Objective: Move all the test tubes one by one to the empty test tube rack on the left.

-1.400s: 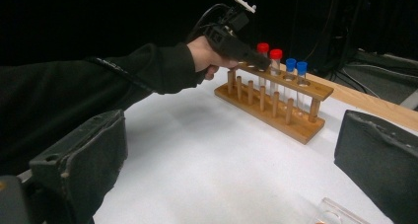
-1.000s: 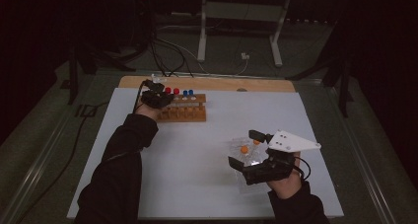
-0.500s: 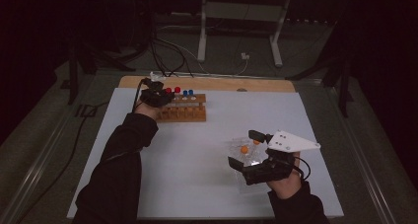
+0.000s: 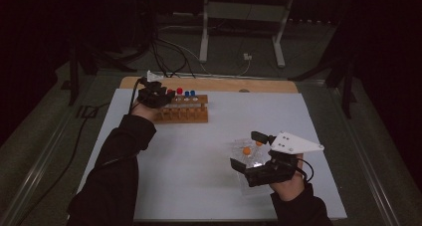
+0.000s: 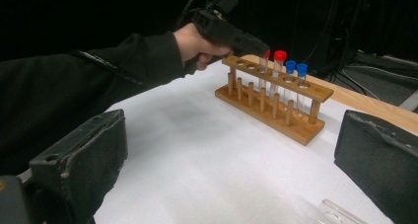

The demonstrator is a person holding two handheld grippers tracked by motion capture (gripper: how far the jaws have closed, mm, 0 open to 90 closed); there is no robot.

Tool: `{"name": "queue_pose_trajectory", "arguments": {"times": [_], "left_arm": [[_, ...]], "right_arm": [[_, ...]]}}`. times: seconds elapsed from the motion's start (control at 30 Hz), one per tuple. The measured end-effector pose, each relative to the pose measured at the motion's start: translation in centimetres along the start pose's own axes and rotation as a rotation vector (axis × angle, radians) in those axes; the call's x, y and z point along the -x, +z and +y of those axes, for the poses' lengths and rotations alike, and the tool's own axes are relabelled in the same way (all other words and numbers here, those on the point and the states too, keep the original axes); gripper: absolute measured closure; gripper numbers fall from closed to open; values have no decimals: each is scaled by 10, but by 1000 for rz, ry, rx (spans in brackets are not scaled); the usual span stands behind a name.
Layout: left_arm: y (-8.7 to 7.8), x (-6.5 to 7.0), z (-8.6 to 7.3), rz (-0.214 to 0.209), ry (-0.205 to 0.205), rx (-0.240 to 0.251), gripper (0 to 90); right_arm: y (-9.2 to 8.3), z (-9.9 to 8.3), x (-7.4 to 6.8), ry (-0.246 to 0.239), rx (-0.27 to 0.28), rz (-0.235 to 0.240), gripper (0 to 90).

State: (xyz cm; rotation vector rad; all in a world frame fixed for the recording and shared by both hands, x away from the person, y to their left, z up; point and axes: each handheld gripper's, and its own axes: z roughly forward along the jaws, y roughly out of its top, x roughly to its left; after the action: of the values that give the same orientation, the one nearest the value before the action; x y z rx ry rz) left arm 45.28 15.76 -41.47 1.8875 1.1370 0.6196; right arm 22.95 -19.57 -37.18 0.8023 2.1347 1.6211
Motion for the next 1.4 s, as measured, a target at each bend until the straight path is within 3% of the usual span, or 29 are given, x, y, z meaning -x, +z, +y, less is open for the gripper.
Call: {"name": "queue_pose_trajectory", "arguments": {"times": [0.2, 0.3, 0.67, 0.83, 1.03, 1.23, 1.37, 1.4], "left_arm": [[-25, 4, 0, -19, 15, 58, 486], [-39, 6, -4, -42, 28, 89, 391], [-90, 20, -36, -252, 72, 233, 123], [-106, 31, -53, -328, 107, 228, 19], [-118, 46, -79, -377, 139, 233, 16], [-121, 58, -104, -399, 174, 244, 15], [-122, 63, -113, -409, 182, 254, 15], [-122, 64, -114, -412, 184, 251, 15]], "right_arm": [[-1, 0, 1, 1, 4, -5, 0], [-2, 1, 2, -5, 4, -18, 0], [-8, 7, 13, -17, 10, -77, 0], [-10, 13, 22, -20, 9, -103, 0], [-17, 14, 36, -23, 25, -136, 0], [-21, -1, 54, 15, -4, -219, 6], [-22, -20, 65, 41, -45, -273, 107], [-22, -25, 68, 50, -62, -277, 185]]}}
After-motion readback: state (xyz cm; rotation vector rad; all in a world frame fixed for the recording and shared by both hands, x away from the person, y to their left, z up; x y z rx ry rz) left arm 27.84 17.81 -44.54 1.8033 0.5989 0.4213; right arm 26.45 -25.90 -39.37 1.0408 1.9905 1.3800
